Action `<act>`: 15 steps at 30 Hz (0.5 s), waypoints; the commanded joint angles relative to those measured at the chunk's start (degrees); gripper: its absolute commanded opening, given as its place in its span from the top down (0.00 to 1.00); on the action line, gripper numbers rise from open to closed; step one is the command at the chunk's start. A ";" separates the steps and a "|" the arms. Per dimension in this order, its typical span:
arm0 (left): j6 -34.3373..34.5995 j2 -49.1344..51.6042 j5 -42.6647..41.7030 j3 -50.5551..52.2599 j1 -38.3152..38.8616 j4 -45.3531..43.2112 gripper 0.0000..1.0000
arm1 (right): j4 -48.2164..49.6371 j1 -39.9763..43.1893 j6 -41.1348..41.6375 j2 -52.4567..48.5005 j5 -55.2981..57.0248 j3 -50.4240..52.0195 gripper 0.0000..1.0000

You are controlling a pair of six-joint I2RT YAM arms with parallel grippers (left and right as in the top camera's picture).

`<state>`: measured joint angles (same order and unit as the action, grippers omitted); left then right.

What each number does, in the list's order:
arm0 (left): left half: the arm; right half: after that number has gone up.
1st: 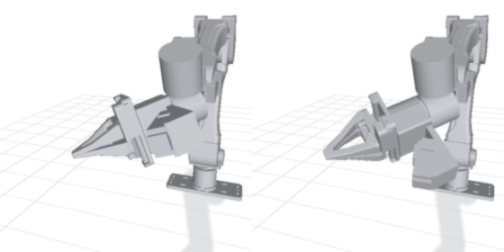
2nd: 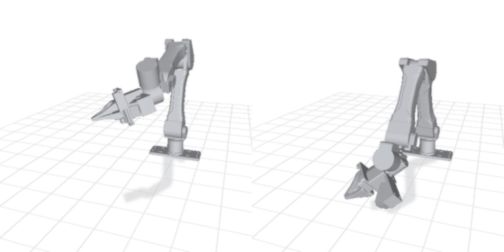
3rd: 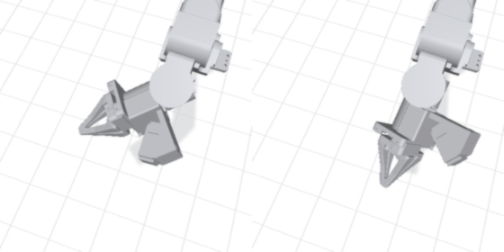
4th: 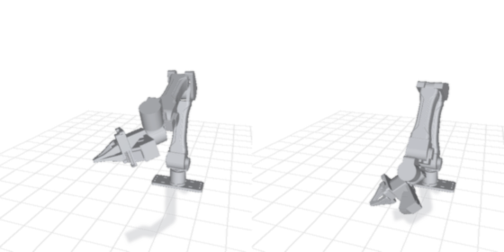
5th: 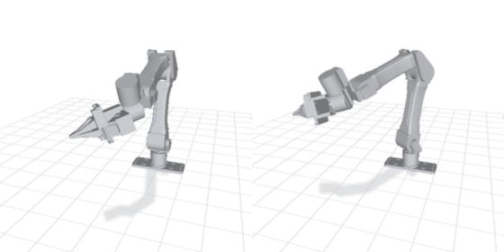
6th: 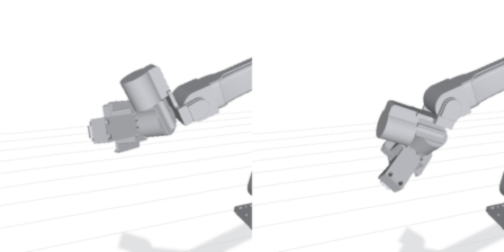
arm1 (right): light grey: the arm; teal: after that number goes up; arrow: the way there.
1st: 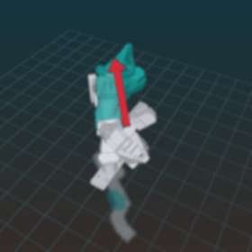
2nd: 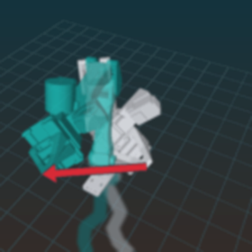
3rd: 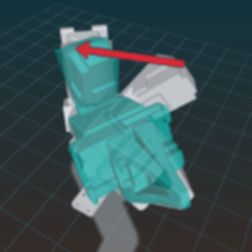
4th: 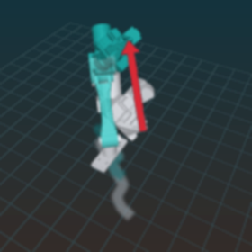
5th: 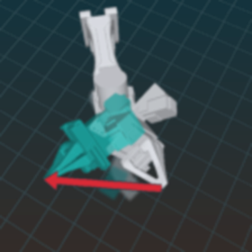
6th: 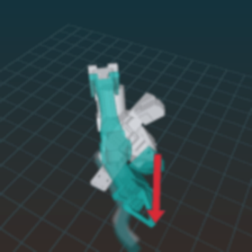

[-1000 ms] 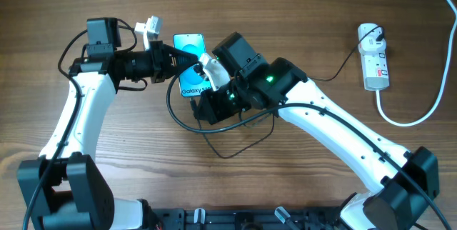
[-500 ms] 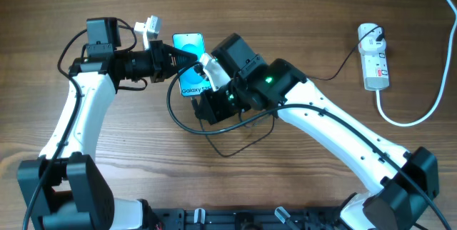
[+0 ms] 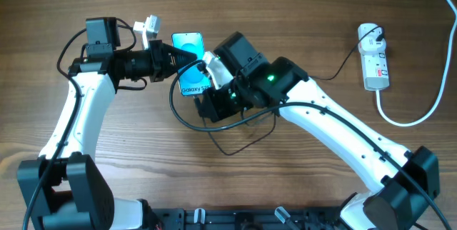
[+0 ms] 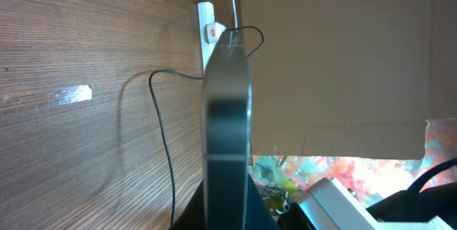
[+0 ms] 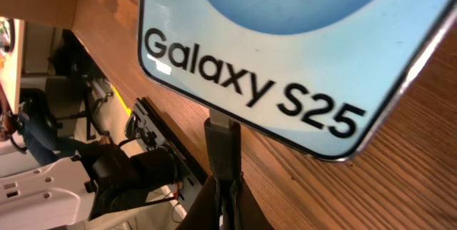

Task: Plug charger to phone and switch on socket

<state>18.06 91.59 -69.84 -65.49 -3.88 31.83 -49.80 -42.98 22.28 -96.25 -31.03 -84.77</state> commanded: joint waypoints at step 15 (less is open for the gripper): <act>-1.14 -0.87 -2.49 -0.28 0.20 0.48 0.96 | 3.76 1.44 3.39 0.83 2.80 -0.04 0.96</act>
<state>18.06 91.59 -69.67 -65.52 -4.14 31.62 -48.84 -42.96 24.23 -96.25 -31.03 -84.64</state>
